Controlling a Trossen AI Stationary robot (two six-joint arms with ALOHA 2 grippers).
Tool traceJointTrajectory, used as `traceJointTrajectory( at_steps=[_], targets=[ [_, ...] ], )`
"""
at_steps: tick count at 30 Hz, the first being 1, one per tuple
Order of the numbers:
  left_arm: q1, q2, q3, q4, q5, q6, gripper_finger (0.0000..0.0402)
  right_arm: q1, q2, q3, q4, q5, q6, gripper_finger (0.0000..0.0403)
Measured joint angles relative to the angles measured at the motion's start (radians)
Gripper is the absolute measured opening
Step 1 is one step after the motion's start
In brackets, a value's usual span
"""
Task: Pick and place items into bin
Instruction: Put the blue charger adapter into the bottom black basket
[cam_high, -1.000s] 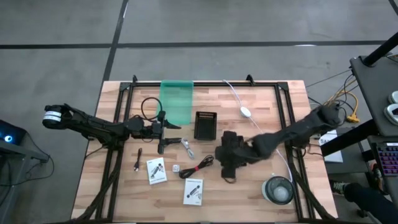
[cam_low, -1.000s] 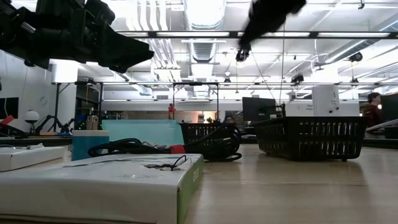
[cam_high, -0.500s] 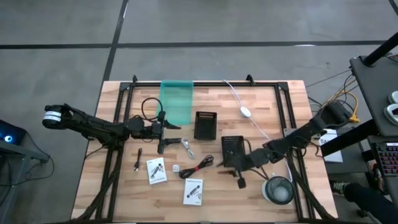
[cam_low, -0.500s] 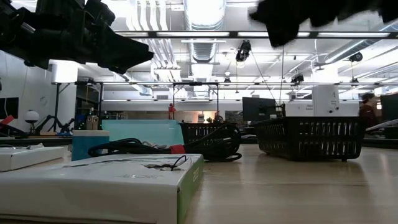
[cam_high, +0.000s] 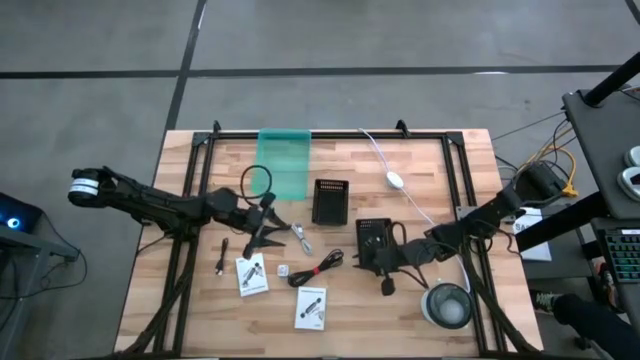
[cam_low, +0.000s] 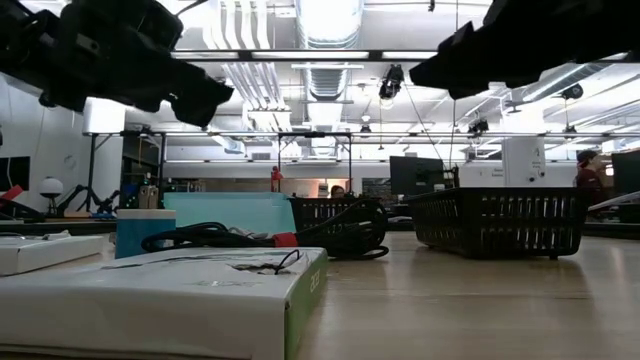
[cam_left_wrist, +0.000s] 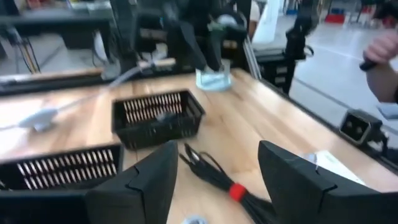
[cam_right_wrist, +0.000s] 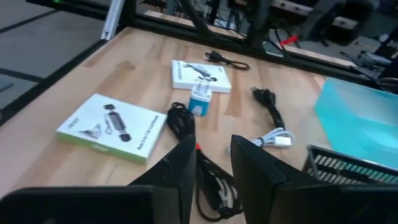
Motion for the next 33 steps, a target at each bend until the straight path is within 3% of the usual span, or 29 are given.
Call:
traceJointTrajectory(
  at_steps=[8,14,21,27,33],
  targets=[
    [-0.041,0.0,0.039,-0.126,0.028,-0.089,0.0303,0.0,0.0,0.001,-0.004,0.001,-0.032,0.0093],
    [-0.107,0.0,0.059,-0.339,0.062,-0.182,0.0308,0.0,0.0,0.001,-0.006,0.001,-0.059,0.0083],
    [-0.287,0.0,0.065,-0.372,-0.186,-0.102,0.0287,0.0,0.0,0.001,-0.006,0.001,-0.057,0.0078],
    [-0.418,0.008,0.065,-0.37,-0.413,-0.122,0.0285,0.0,0.0,0.001,-0.006,0.001,-0.024,0.0076],
    [-0.44,0.132,0.064,-0.327,-0.463,-0.208,0.0285,0.0,0.0,0.001,-0.006,0.0,-0.022,0.0076]
  ],
)
